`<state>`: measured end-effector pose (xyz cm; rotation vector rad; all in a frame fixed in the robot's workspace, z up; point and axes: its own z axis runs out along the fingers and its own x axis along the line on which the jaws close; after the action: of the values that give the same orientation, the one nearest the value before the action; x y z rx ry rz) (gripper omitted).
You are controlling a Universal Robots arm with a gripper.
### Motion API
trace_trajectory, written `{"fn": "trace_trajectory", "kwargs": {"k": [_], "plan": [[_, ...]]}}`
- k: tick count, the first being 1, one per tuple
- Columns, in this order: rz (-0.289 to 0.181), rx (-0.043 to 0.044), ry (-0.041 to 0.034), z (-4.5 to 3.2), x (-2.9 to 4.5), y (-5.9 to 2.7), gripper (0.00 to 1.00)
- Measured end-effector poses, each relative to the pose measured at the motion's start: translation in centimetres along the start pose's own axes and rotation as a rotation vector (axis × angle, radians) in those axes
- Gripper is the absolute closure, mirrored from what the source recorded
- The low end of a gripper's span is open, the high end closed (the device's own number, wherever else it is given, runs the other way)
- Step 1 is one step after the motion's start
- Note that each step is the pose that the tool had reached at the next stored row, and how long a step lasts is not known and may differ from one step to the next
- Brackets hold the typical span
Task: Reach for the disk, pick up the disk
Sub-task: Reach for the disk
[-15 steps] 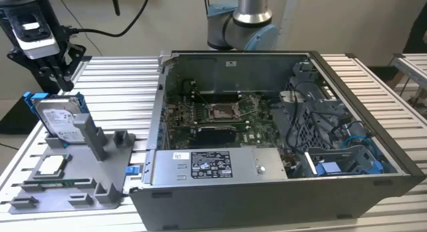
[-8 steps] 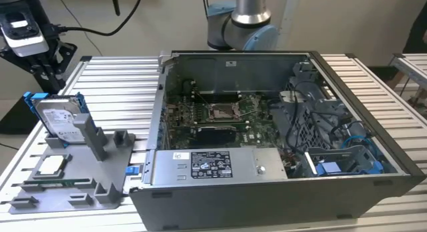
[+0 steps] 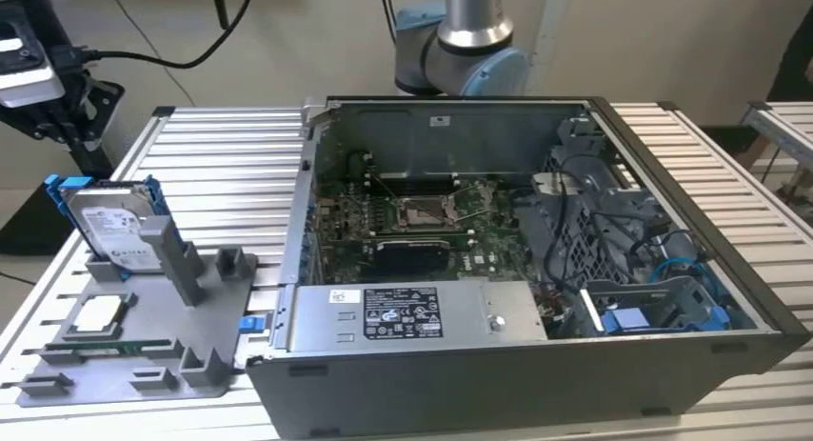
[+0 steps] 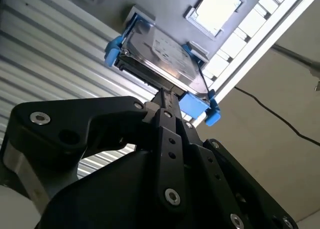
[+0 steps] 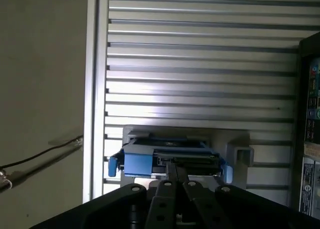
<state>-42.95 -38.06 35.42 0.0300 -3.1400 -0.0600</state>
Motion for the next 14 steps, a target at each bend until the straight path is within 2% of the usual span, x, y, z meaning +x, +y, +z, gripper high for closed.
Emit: {"fn": "trace_trajectory", "kwargs": {"k": [6, 12, 14], "plan": [[0.0, 0.0, -0.0001, 0.05, 1.6, 0.05, 1.0], [0.0, 0.0, 0.0, 0.09, 2.61, 0.04, 1.0], [0.0, 0.0, 0.0, 0.09, 2.71, 0.02, 1.0]]}}
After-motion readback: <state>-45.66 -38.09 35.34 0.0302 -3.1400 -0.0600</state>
